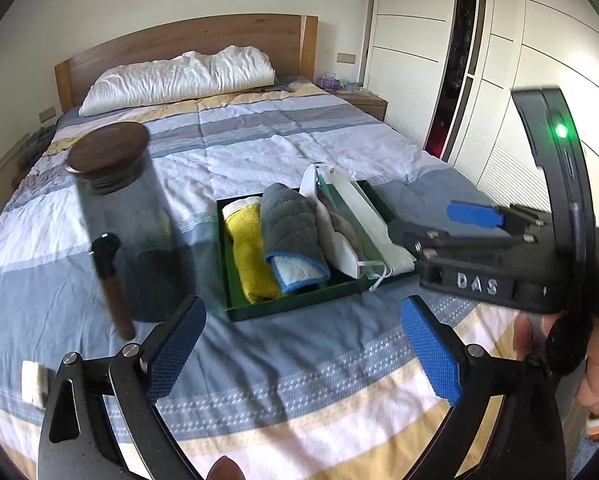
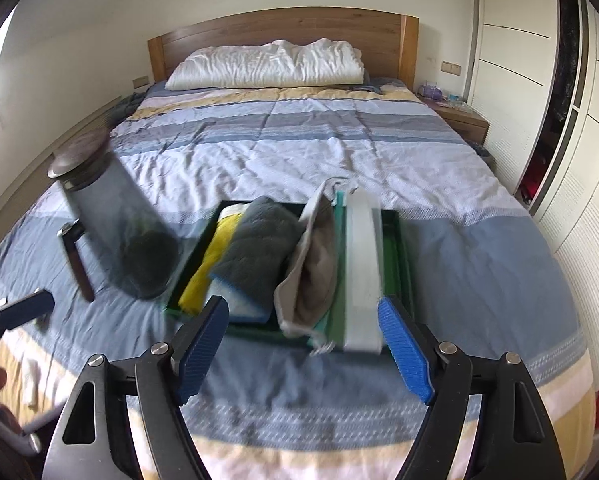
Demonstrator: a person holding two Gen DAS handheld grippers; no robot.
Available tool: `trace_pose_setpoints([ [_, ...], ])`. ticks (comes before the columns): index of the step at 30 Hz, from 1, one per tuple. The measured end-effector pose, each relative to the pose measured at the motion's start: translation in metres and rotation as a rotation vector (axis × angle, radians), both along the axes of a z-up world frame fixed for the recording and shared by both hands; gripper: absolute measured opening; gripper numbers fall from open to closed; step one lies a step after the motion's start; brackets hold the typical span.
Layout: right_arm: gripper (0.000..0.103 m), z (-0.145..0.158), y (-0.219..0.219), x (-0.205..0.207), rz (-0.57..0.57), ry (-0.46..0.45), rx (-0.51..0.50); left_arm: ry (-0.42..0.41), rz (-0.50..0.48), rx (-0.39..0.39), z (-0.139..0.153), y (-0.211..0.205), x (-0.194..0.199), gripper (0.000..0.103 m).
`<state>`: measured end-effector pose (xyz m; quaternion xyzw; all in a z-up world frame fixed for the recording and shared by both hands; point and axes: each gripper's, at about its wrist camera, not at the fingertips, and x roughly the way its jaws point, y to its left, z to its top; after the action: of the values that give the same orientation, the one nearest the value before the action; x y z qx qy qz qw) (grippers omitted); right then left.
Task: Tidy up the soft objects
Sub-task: 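Open the left gripper to release the towel while the right gripper releases the eye mask, then withdraw both open grippers from the tray toward the white cloth and tissue pack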
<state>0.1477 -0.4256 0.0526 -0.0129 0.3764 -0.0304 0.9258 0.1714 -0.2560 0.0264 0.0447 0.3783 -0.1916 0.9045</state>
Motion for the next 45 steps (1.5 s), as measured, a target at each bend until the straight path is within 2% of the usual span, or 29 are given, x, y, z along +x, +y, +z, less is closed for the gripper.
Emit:
trace_pose_setpoints([
  [13, 0.09, 0.008, 0.045, -0.08, 0.049, -0.042, 0.091, -0.058, 0.029, 0.01, 0.024, 0.056, -0.048, 0.097],
  [18, 0.099, 0.007, 0.063, -0.104, 0.073, -0.038, 0.132, -0.069, 0.041, 0.02, 0.027, 0.078, -0.066, 0.097],
  [19, 0.103, 0.007, 0.065, -0.108, 0.077, -0.033, 0.151, -0.07, 0.044, 0.021, 0.027, 0.082, -0.069, 0.097],
  [27, 0.103, 0.002, 0.084, -0.135, 0.064, -0.036, 0.18, -0.065, 0.057, 0.038, 0.021, 0.104, -0.092, 0.097],
  [35, 0.103, 0.004, 0.115, -0.156, 0.055, -0.107, 0.142, -0.06, 0.09, 0.033, 0.013, 0.137, -0.113, 0.097],
  [39, 0.103, 0.002, 0.139, -0.165, 0.079, -0.124, 0.109, -0.07, 0.123, 0.045, 0.01, 0.164, -0.126, 0.097],
  [45, 0.103, -0.002, 0.185, -0.173, 0.175, -0.148, 0.093, -0.066, 0.19, 0.048, 0.005, 0.217, -0.144, 0.097],
])
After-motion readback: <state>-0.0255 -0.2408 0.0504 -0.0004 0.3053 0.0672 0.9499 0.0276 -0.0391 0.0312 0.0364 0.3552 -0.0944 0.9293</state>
